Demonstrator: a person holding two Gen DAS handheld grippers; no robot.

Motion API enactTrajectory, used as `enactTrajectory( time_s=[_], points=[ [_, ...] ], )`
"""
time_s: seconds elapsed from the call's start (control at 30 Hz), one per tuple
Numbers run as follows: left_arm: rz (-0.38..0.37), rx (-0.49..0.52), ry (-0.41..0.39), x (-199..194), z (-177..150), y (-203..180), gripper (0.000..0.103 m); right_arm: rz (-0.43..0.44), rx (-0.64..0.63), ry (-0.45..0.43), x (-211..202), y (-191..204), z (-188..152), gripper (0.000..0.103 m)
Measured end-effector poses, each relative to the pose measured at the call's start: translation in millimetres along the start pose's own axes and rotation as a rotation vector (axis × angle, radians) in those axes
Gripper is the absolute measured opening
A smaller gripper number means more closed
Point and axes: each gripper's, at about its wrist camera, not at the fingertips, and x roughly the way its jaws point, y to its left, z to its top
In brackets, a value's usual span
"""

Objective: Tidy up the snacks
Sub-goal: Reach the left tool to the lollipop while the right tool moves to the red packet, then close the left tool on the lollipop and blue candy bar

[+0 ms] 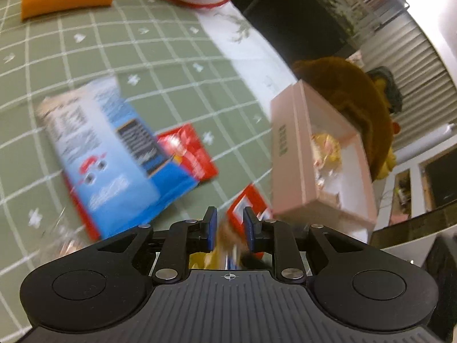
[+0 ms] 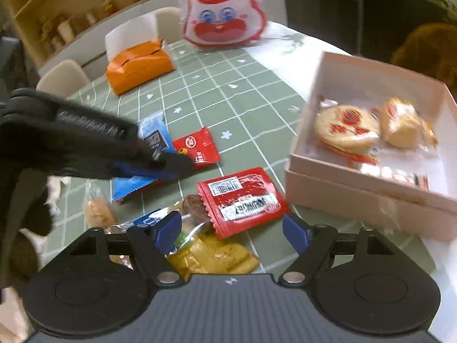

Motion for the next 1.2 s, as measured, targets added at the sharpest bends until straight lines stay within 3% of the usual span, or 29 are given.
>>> enactTrajectory(
  time_s=[0.2, 0.33, 0.4, 0.47, 0.57, 0.83, 1.03, 1.1, 1.17, 1.2],
  points=[
    [0.018, -0.073, -0.090, -20, -14, 15, 0.024, 0.000, 0.014, -0.010, 14, -4, 9, 0.078],
    [0.015, -0.081, -0.084, -22, -17, 14, 0.024, 0.036, 0.014, -0.021, 25, -3, 9, 0.078],
    [0.009, -0.076, -0.077, -20, -19, 11, 0.024, 0.036, -0.024, -0.028, 25, 0, 13, 0.062],
    [0.001, -0.076, -0.074, -16, -20, 9, 0.024, 0.057, -0.061, -0.010, 20, 3, 14, 0.038],
    [0.005, -0.067, -0.077, -12, -20, 6, 0.024, 0.081, -0.088, 0.031, 11, 1, 10, 0.018],
    [-0.026, -0.050, -0.112, 1, -4, -3, 0.024, 0.054, -0.026, 0.090, -20, -29, -31, 0.006],
    [0.094, 0.085, -0.055, 24, -9, -16, 0.023, -0.004, 0.031, 0.088, -39, -55, -45, 0.008],
    [0.100, 0.118, -0.061, 23, -14, -16, 0.024, 0.008, 0.062, 0.073, -42, -57, -40, 0.023],
    [0.106, 0.146, -0.050, 20, -19, -17, 0.024, 0.015, 0.105, 0.050, -39, -57, -31, 0.067],
    [0.110, 0.165, -0.045, 18, -22, -18, 0.024, 0.013, 0.121, 0.033, -37, -55, -27, 0.070]
  ],
)
